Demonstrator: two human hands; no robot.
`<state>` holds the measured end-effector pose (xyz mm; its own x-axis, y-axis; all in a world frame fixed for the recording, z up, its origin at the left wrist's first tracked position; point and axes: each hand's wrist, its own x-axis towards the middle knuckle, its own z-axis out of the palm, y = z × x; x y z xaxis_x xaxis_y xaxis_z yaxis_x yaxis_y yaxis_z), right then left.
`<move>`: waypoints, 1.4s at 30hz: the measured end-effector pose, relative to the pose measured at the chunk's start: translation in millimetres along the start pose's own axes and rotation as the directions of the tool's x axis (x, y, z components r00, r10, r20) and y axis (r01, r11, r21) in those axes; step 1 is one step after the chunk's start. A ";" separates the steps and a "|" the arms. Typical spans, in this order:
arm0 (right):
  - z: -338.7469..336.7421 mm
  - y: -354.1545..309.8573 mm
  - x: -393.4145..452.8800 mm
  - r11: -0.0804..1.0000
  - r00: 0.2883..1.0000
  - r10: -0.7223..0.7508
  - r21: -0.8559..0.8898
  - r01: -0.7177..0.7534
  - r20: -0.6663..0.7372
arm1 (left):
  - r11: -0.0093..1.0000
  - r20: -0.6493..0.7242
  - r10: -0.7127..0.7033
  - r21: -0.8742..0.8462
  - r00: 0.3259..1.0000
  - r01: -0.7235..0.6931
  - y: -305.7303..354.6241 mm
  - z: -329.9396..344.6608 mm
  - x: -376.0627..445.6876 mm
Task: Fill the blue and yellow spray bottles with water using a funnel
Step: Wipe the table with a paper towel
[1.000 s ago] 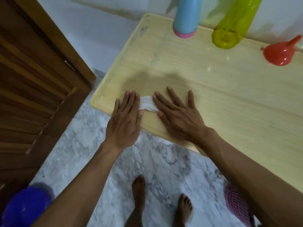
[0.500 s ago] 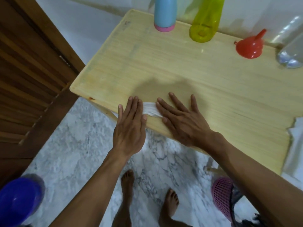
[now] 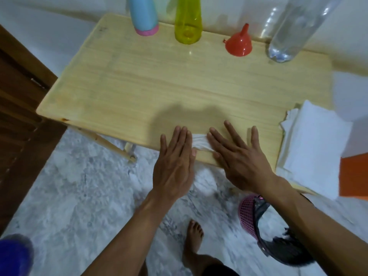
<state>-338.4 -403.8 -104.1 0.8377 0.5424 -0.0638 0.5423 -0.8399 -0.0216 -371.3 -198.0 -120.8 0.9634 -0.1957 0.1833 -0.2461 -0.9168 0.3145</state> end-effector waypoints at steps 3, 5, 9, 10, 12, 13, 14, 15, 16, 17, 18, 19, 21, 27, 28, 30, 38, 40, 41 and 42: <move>2.6 2.5 -35.4 0.996 0.996 0.086 -0.023 -0.086 -0.027 | 0.997 0.038 0.075 0.005 0.996 -0.075 23.2 6.8 -3.9; 3.4 1.3 -57.5 0.991 0.992 0.122 -0.052 -0.124 -0.036 | 0.992 0.055 0.125 0.013 0.991 -0.126 34.5 11.7 -8.0; 5.2 -5.3 -91.6 0.982 0.984 0.166 -0.080 -0.172 -0.069 | 0.971 0.062 0.239 0.003 0.969 -0.240 39.9 18.0 -17.2; 5.8 -8.3 -97.4 0.979 0.981 0.180 -0.082 -0.186 -0.073 | 0.967 0.073 0.255 -0.005 0.964 -0.255 39.6 16.4 -17.5; 6.1 -18.9 -106.7 0.971 0.970 0.231 -0.045 -0.235 -0.077 | 0.965 0.098 0.262 -0.035 0.960 -0.260 41.6 9.8 -18.6; 3.9 -26.2 -109.7 0.964 0.961 0.265 -0.010 -0.267 -0.083 | 0.965 0.112 0.260 -0.051 0.959 -0.256 43.4 3.8 -20.9; -0.4 -34.6 -111.8 0.953 0.950 0.301 0.045 -0.298 -0.086 | 0.967 0.130 0.248 -0.086 0.960 -0.238 47.2 -6.7 -23.9; -5.9 -43.7 -113.8 0.939 0.937 0.336 0.118 -0.324 -0.099 | 0.969 0.148 0.224 -0.136 0.963 -0.204 52.6 -20.1 -27.6; -12.6 -53.4 -115.6 0.915 0.922 0.371 0.215 -0.342 -0.115 | 0.969 0.166 0.182 -0.200 0.969 -0.148 57.4 -35.4 -32.4; -19.7 -63.8 -118.0 0.872 0.902 0.414 0.338 -0.354 -0.124 | 0.962 0.189 0.135 -0.261 0.973 -0.083 61.5 -53.3 -37.7; -31.7 -75.6 -120.6 0.807 0.877 0.465 0.464 -0.365 -0.120 | 0.950 0.207 0.107 -0.310 0.973 -0.038 63.4 -70.2 -43.1; -44.0 -87.2 -123.9 0.738 0.850 0.513 0.564 -0.369 -0.115 | 0.939 0.210 0.096 -0.342 0.973 -0.019 63.8 -85.7 -48.3; -70.2 -111.0 -131.7 0.622 0.788 0.604 0.690 -0.371 -0.120 | 0.925 0.223 0.102 -0.379 0.969 -0.009 63.9 -113.3 -57.5; -143.3 -172.2 -166.6 0.407 0.559 0.815 0.838 -0.363 -0.154 | 0.853 0.145 0.157 -0.518 0.977 -0.060 81.4 -194.9 -90.5; -152.9 -178.3 -175.2 0.380 0.525 0.838 0.852 -0.361 -0.151 | 0.841 0.135 0.177 -0.535 0.975 -0.078 86.4 -203.2 -94.2; -166.9 -184.8 -194.8 0.320 0.447 0.883 0.880 -0.351 -0.143 | 0.819 0.127 0.209 -0.565 0.970 -0.103 100.7 -214.8 -99.8; -201.1 -180.1 -300.4 0.245 0.045 0.968 0.889 -0.386 -0.247 | 0.714 0.093 0.449 -0.635 0.888 -0.295 195.9 -222.9 -117.9; -199.2 -175.3 -327.2 0.220 -0.022 0.968 0.883 -0.414 -0.251 | 0.689 0.108 0.509 -0.646 0.854 -0.329 221.1 -213.8 -121.7; -196.4 -172.3 -339.1 0.208 -0.049 0.966 0.881 -0.425 -0.252 | 0.676 0.116 0.530 -0.657 0.840 -0.335 233.1 -208.4 -123.2; -193.1 -169.0 -350.6 0.200 -0.072 0.964 0.879 -0.434 -0.255 | 0.665 0.123 0.546 -0.665 0.828 -0.340 245.1 -203.1 -124.6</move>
<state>-711.2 -448.9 114.6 0.4788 -0.8450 0.2381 -0.3127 -0.4176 -0.8532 -573.3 -327.6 122.7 0.6767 -0.7060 0.2091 -0.5617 -0.3113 0.7665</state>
